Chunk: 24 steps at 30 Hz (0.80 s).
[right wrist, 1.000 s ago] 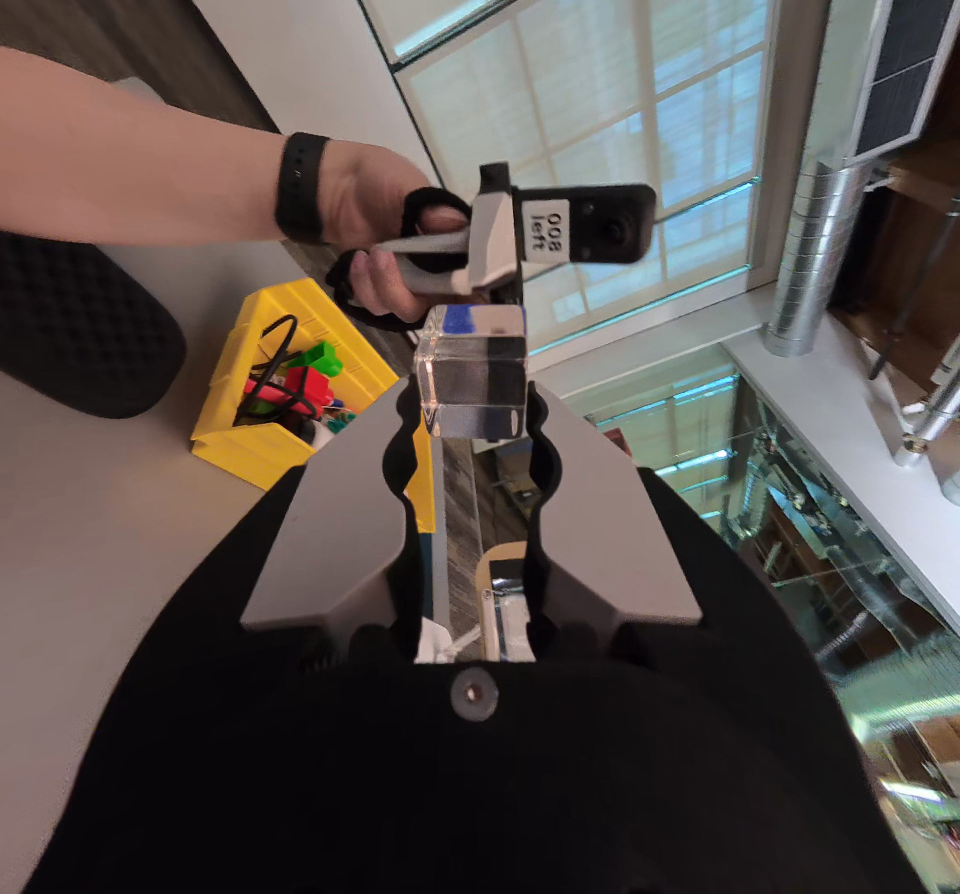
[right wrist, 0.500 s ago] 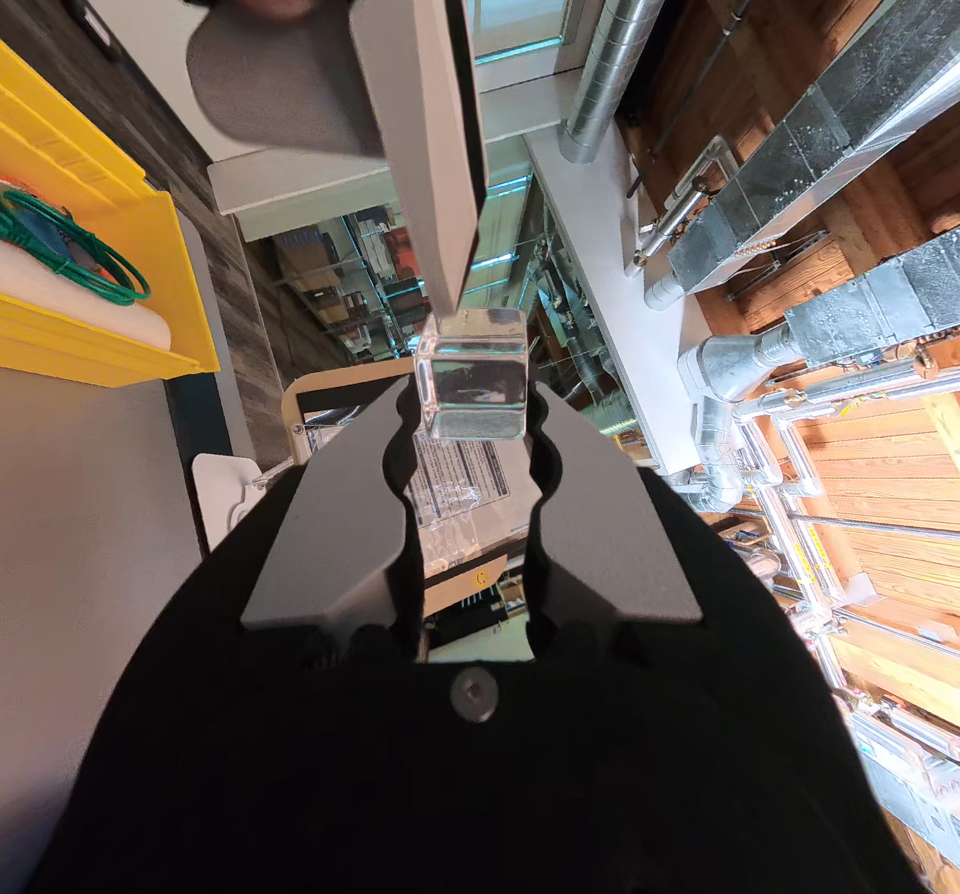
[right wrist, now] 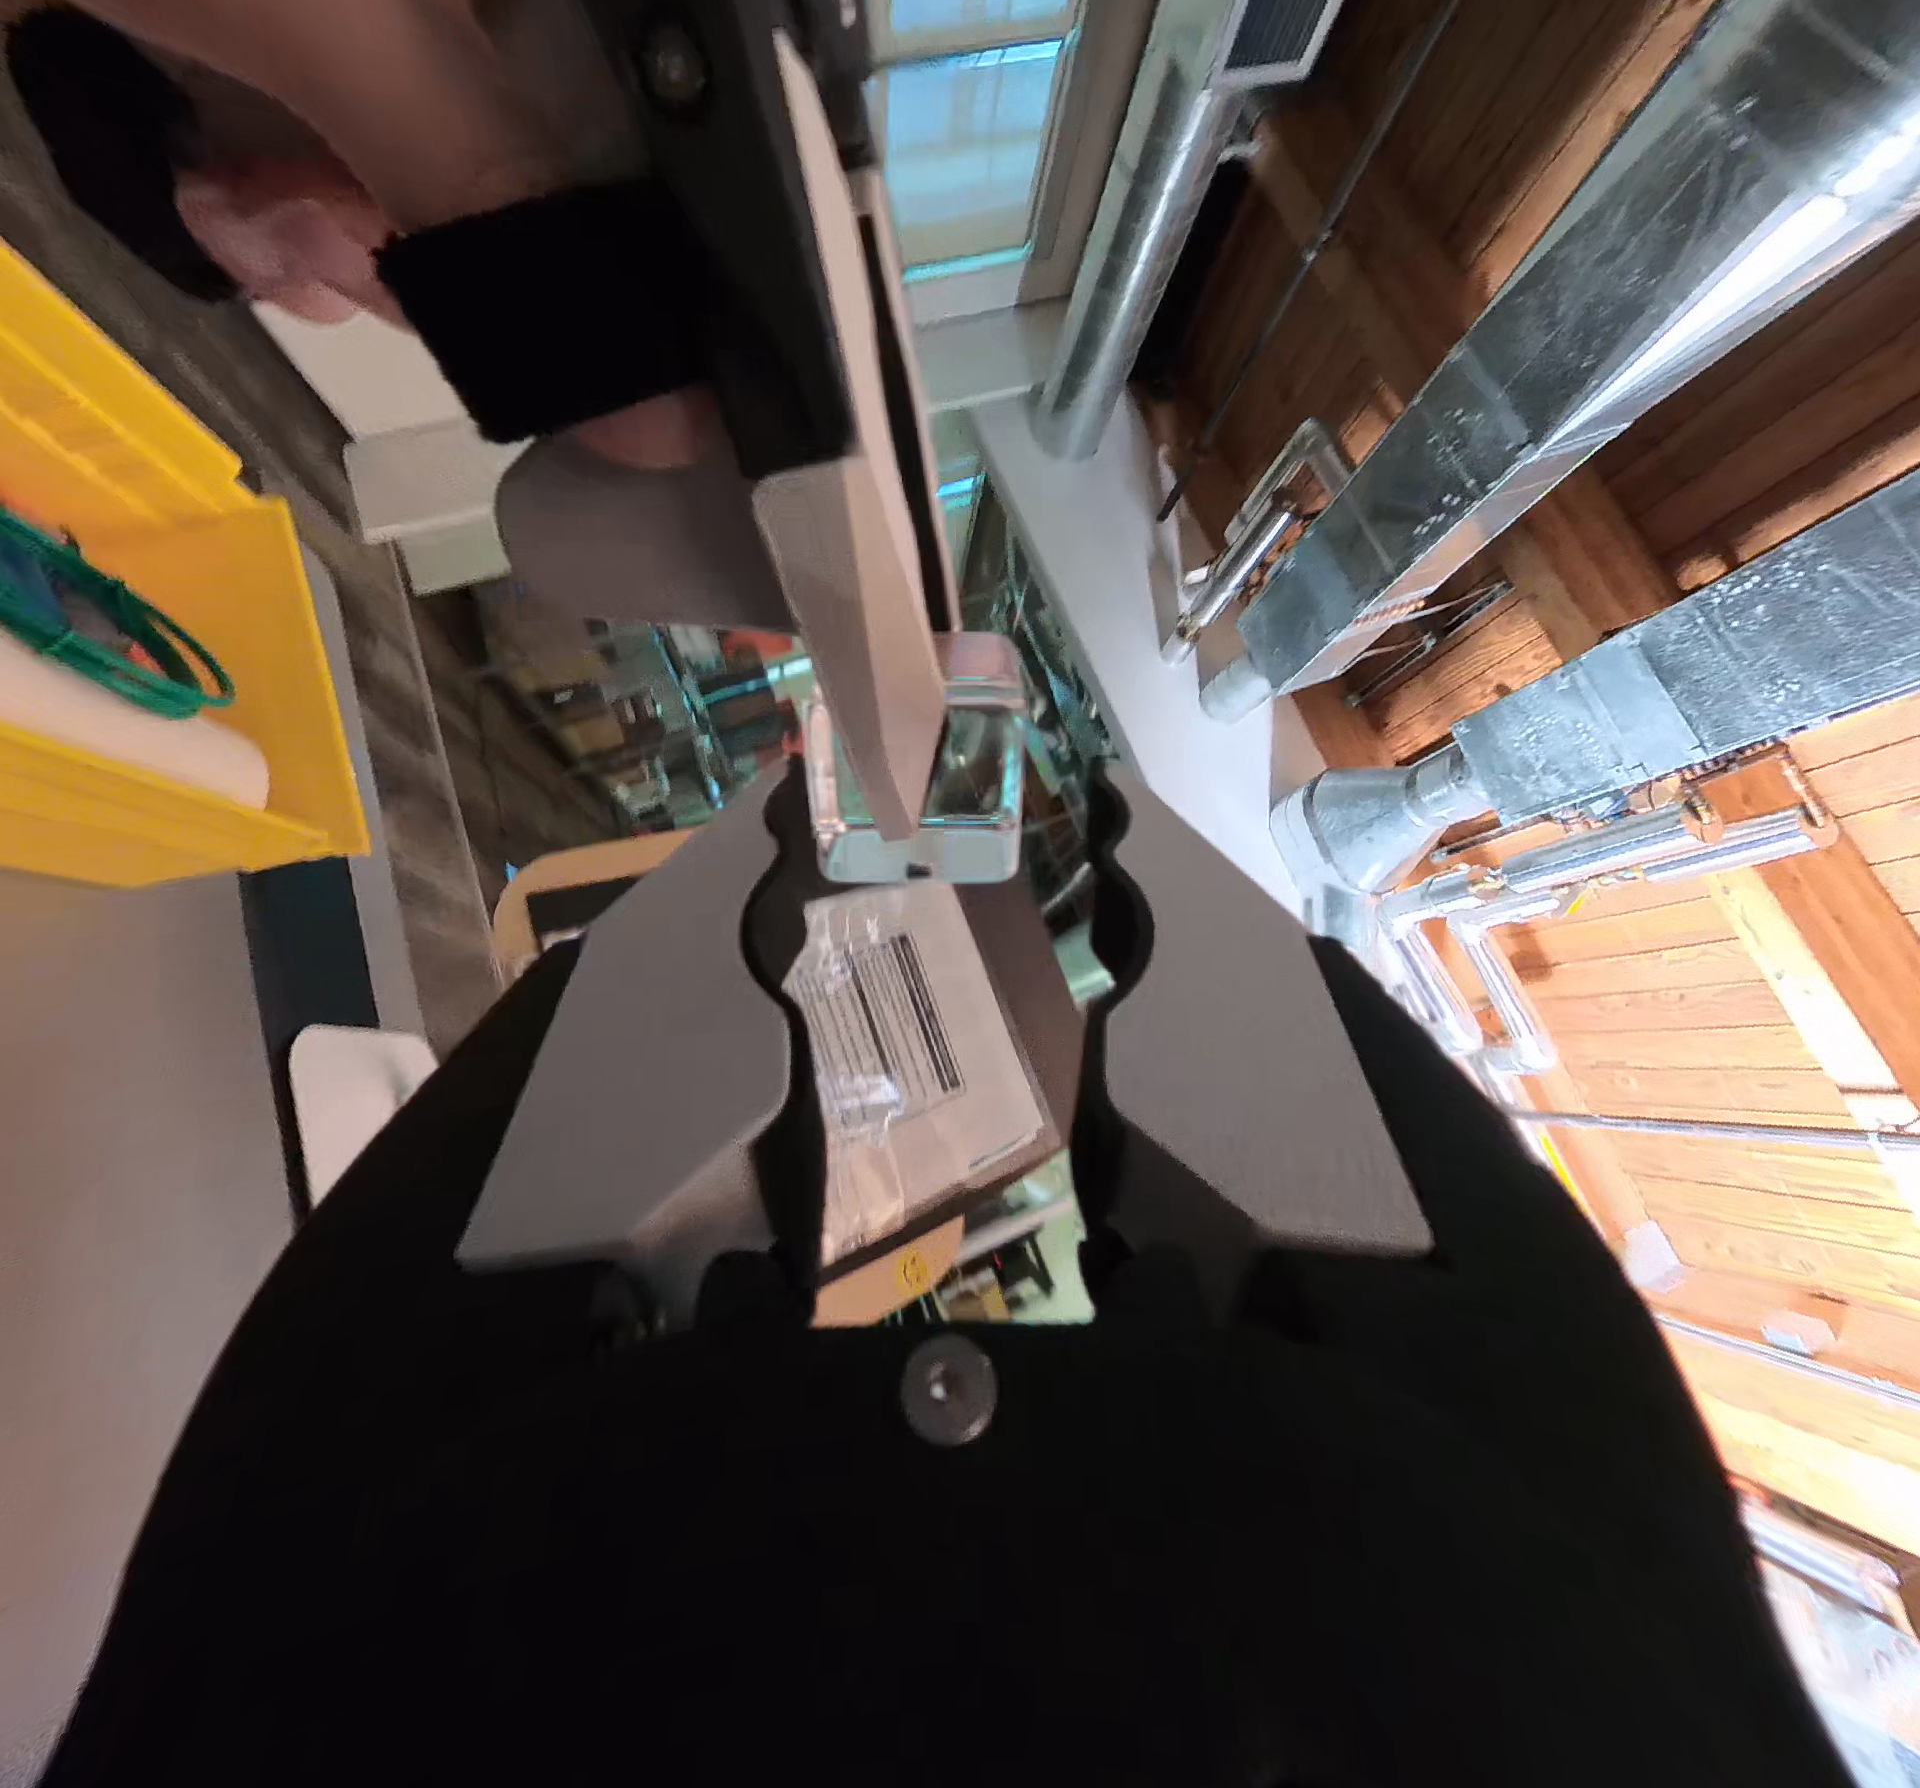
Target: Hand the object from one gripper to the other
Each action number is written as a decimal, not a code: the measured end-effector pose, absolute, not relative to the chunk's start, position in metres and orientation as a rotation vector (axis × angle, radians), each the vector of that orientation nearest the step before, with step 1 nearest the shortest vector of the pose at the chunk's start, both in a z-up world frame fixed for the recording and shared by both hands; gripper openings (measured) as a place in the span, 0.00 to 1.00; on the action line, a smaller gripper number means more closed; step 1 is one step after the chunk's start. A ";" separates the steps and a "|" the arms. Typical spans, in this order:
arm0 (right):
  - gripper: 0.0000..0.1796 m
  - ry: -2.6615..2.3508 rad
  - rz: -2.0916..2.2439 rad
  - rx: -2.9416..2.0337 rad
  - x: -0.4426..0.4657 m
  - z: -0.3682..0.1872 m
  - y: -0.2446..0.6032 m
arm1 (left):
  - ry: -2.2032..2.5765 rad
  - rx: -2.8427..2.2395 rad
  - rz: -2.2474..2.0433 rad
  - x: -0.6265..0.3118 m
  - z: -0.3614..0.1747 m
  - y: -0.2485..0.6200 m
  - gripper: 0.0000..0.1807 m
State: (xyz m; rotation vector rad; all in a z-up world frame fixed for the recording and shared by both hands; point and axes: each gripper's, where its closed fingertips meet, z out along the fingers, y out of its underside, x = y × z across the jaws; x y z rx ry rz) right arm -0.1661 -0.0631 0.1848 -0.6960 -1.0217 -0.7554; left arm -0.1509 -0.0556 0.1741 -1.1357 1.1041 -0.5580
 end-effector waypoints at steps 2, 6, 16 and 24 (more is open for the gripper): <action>0.36 -1.031 -0.658 -0.673 -0.165 0.188 -0.072 | 1.140 -1.136 -0.673 -0.154 0.175 -0.063 0.23; 0.38 -1.107 -0.135 -0.732 -0.170 0.186 -0.100 | 1.186 -1.045 -1.035 -0.165 0.190 -0.085 0.22; 0.22 -1.009 0.357 -1.102 -0.153 0.163 -0.060 | 1.151 -1.285 -1.164 -0.181 0.168 -0.049 0.00; 0.25 -1.079 0.512 -1.132 -0.166 0.129 -0.036 | 0.840 -1.275 -0.914 -0.243 0.204 -0.034 0.03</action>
